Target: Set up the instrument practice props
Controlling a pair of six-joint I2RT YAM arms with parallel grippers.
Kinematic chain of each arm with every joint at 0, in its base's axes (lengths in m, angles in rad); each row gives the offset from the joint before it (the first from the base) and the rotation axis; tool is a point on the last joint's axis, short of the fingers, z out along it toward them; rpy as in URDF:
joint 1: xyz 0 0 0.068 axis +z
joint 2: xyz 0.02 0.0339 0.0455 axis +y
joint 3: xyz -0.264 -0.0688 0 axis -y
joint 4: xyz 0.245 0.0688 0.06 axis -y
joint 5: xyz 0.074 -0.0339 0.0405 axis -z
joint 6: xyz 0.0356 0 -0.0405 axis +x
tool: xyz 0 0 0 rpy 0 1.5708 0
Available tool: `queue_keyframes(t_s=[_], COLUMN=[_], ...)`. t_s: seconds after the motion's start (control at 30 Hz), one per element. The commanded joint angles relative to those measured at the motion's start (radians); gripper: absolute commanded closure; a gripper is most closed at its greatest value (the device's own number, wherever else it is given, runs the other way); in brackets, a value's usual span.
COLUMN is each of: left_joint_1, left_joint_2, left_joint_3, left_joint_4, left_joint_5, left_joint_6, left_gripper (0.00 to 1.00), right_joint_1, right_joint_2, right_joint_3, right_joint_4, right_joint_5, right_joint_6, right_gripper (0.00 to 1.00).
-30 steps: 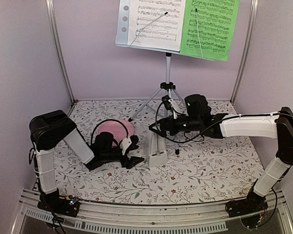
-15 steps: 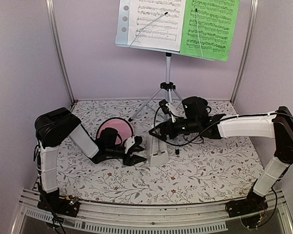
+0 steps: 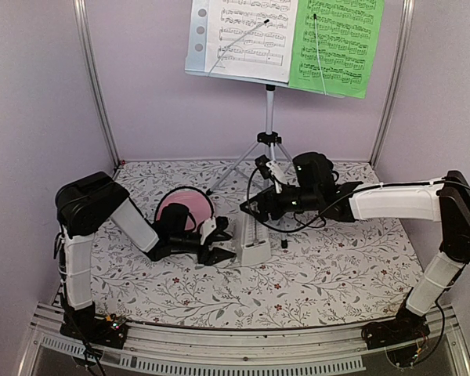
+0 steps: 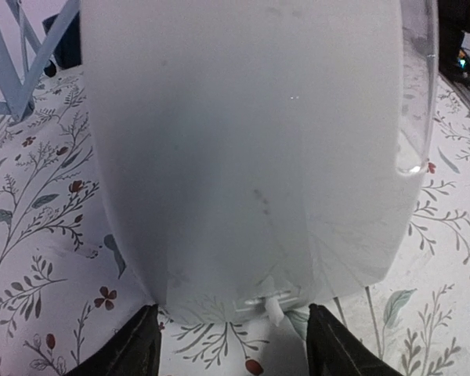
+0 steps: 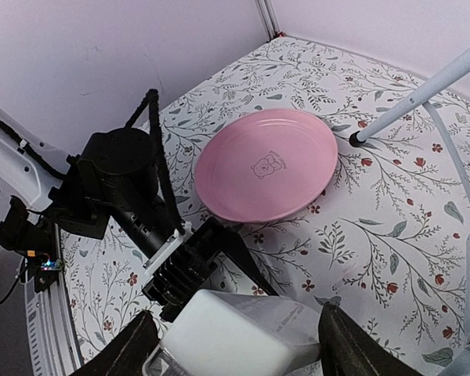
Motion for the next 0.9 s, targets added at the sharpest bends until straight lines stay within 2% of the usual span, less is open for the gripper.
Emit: queue_keyframes(t_s=[0.0,0.13,0.67,0.73,0.8,0.87], left_joint_1=[0.012,0.016,0.023,0.022,0.022,0.022], left_joint_2=[0.010,0.016,0.029,0.022,0.002,-0.036], left_joint_3=[0.022,0.038,0.064,0.054,0.030,-0.009], left_joint_4=[0.025,0.009,-0.031,-0.027,-0.007,0.035], left_joint_5=[0.003,0.025,0.042,0.033,0.018,-0.002], left_joint_6=[-0.009,-0.007,0.015,0.014,0.006,-0.012], left_gripper=[0.30,0.31,0.60,0.56,0.45,0.36], right_joint_1=[0.002,0.001,0.003,0.002,0.003,0.007], right_joint_2=[0.022,0.018,0.006,0.001,-0.006,-0.015], right_joint_3=[0.006,-0.002,-0.040,-0.046,-0.053,-0.057], right_joint_4=[-0.045,-0.043,-0.012,-0.007,0.004,0.014], right_joint_5=[-0.034,-0.046,-0.084,-0.084,-0.080,-0.080], right_joint_6=[0.025,0.019,0.027,0.030,0.034,0.041], right_gripper=[0.37,0.38,0.43,0.43,0.41,0.33])
